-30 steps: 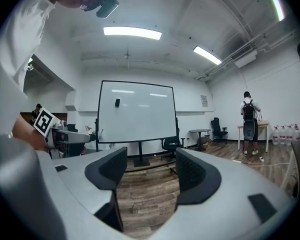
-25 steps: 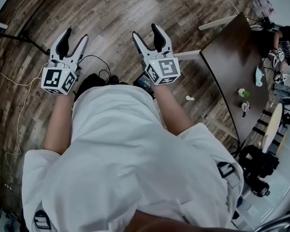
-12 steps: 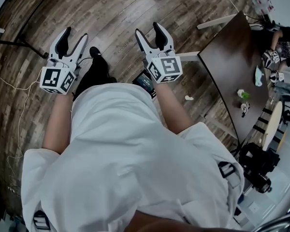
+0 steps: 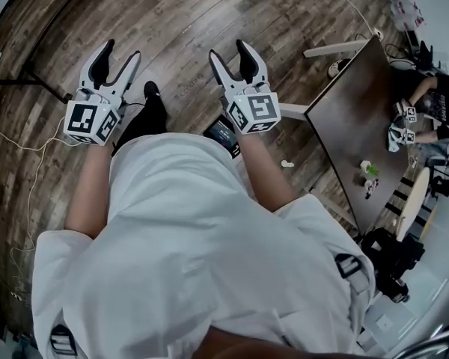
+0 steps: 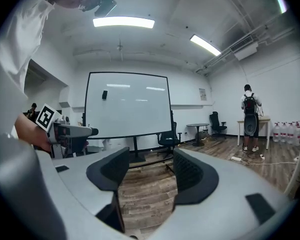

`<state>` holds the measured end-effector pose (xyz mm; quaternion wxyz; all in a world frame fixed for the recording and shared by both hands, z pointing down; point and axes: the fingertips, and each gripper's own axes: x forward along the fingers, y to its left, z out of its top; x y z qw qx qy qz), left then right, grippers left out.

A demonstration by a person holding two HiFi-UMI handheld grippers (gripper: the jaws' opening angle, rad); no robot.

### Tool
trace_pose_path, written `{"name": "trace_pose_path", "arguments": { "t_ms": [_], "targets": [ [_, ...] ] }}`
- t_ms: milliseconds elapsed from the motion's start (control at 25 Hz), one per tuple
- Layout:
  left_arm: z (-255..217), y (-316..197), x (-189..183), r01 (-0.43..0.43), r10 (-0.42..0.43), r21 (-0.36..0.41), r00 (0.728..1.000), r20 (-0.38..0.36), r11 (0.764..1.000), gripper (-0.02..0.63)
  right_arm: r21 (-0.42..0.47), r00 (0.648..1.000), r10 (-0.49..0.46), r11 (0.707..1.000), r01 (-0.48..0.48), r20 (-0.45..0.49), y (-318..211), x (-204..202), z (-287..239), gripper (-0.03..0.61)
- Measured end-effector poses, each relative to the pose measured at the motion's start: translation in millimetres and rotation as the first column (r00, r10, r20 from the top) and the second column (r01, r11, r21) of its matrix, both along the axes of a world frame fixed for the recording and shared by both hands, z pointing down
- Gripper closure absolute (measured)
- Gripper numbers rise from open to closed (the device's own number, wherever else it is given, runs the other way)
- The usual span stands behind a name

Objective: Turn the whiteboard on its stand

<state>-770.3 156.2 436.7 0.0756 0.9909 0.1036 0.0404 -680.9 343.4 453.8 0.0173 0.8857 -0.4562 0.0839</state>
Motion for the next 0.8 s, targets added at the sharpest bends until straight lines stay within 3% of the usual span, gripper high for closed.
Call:
{"name": "trace_pose_path", "arguments": {
  "t_ms": [240, 440, 800],
  "targets": [
    [9, -70, 81, -0.020, 0.021, -0.017, 0.999, 0.032, 1.000, 0.357, 0.015, 1.000, 0.012, 1.000, -0.012, -0.010, -75, 86, -10, 0.307],
    [-3, -101, 161, -0.078, 0.078, 0.000, 0.997, -0.016, 0.997, 0.357, 0.003, 1.000, 0.007, 1.000, -0.007, -0.029, -127, 156, -15, 0.307],
    [-1, -151, 246, -0.074, 0.073, -0.033, 0.996, -0.043, 0.997, 0.357, 0.005, 0.997, -0.018, 1.000, 0.018, -0.080, -186, 238, -27, 0.311]
  ]
}}
